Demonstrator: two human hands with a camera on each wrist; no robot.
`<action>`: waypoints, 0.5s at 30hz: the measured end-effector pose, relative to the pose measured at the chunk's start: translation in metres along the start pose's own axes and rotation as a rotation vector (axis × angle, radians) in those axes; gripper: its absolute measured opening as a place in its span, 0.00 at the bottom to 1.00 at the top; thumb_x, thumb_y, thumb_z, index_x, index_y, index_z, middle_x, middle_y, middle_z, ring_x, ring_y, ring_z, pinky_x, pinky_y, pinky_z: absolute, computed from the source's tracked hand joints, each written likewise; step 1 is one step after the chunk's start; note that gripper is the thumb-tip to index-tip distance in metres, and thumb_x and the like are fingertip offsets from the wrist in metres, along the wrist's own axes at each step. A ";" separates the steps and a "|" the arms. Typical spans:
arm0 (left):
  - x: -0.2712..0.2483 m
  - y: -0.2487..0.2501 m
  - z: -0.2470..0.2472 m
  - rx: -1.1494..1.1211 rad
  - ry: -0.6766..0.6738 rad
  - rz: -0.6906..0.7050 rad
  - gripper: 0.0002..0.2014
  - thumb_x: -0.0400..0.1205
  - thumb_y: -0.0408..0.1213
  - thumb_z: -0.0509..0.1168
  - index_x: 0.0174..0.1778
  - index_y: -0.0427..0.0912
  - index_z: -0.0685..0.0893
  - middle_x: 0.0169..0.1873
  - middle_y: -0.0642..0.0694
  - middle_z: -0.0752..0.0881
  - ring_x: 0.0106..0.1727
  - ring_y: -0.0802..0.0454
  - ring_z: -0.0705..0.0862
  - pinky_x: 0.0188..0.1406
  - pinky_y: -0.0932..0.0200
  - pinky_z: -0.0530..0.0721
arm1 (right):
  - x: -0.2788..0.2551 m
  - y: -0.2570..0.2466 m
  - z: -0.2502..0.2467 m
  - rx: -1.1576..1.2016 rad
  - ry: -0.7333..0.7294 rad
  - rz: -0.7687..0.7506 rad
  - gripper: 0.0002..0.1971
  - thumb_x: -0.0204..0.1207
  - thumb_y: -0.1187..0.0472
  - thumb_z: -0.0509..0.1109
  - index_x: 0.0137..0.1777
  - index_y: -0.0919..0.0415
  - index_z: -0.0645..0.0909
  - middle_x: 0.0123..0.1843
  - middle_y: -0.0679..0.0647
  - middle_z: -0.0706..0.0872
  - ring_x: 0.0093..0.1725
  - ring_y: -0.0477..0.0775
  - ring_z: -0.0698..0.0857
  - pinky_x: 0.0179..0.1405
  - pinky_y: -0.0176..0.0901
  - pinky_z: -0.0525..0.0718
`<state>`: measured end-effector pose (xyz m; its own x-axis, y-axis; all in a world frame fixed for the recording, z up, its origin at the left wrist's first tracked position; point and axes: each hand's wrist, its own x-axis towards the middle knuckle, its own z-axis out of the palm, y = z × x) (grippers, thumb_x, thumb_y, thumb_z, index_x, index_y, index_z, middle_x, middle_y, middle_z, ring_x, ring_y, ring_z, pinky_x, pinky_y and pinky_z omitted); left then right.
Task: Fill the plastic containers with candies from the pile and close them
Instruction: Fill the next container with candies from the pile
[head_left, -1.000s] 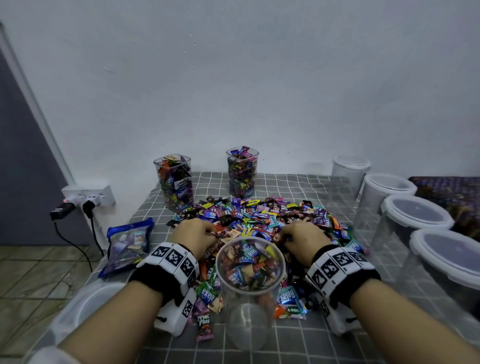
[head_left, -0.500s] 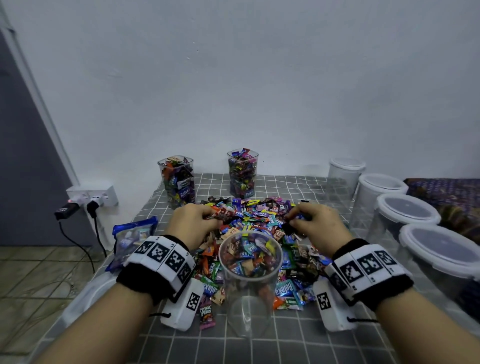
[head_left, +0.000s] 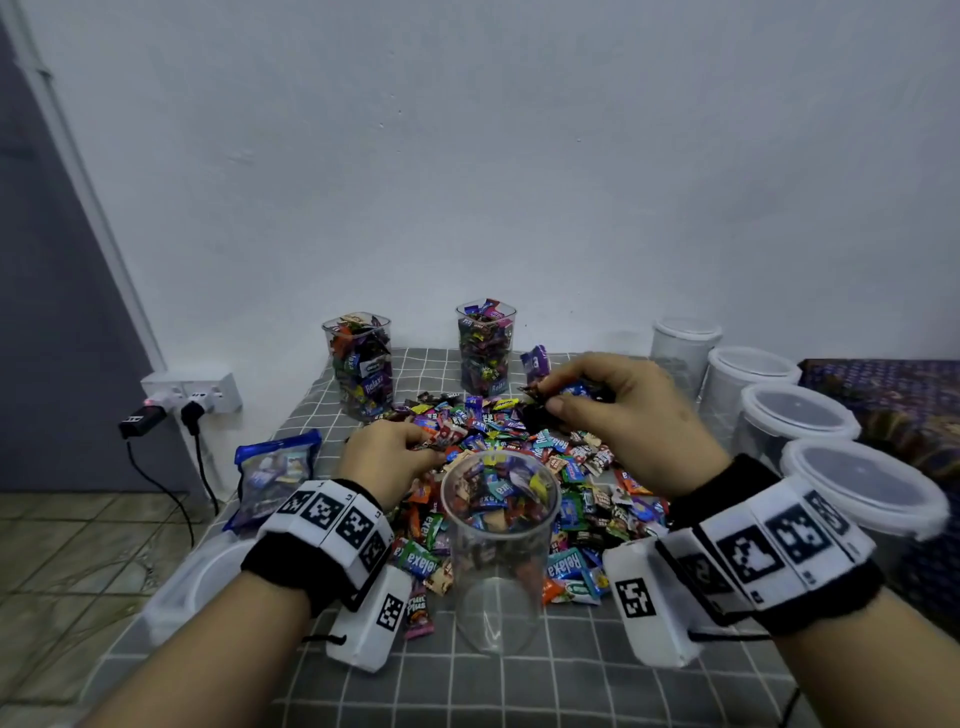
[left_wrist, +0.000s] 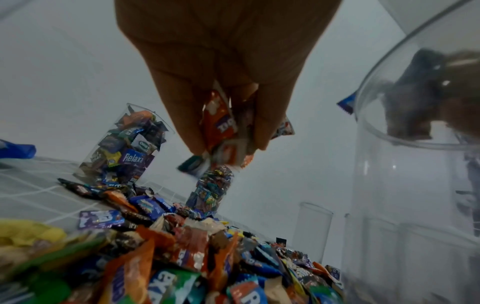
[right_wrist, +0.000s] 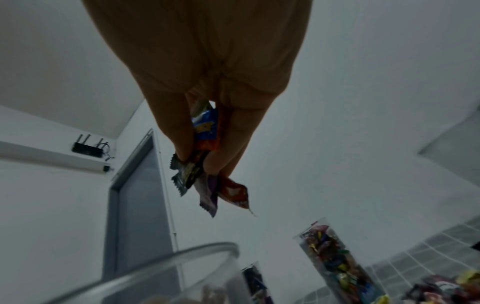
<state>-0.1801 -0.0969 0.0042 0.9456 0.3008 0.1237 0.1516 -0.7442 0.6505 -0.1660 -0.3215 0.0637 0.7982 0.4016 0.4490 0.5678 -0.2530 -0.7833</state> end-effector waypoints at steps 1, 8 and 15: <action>0.000 0.000 0.001 0.008 -0.004 -0.002 0.08 0.76 0.41 0.71 0.43 0.40 0.90 0.39 0.41 0.89 0.43 0.46 0.84 0.42 0.55 0.78 | -0.002 -0.003 0.002 0.016 -0.016 -0.006 0.15 0.73 0.70 0.72 0.37 0.46 0.85 0.43 0.57 0.90 0.43 0.63 0.88 0.49 0.62 0.87; -0.004 0.000 0.001 0.010 -0.003 0.005 0.08 0.77 0.41 0.71 0.42 0.40 0.90 0.36 0.42 0.87 0.38 0.50 0.79 0.29 0.59 0.69 | -0.014 -0.008 0.019 -0.162 -0.153 -0.048 0.08 0.72 0.66 0.74 0.42 0.51 0.87 0.43 0.49 0.88 0.47 0.51 0.85 0.52 0.57 0.82; -0.007 0.002 -0.004 -0.077 0.019 0.050 0.12 0.75 0.41 0.72 0.42 0.33 0.88 0.38 0.32 0.86 0.37 0.44 0.80 0.33 0.56 0.69 | -0.017 -0.004 0.028 -0.349 -0.255 -0.103 0.06 0.73 0.65 0.72 0.47 0.55 0.88 0.46 0.47 0.85 0.50 0.45 0.81 0.53 0.36 0.76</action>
<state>-0.1879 -0.0979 0.0074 0.9457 0.2764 0.1711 0.0812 -0.7104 0.6991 -0.1876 -0.3026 0.0475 0.6839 0.6332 0.3625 0.7105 -0.4650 -0.5282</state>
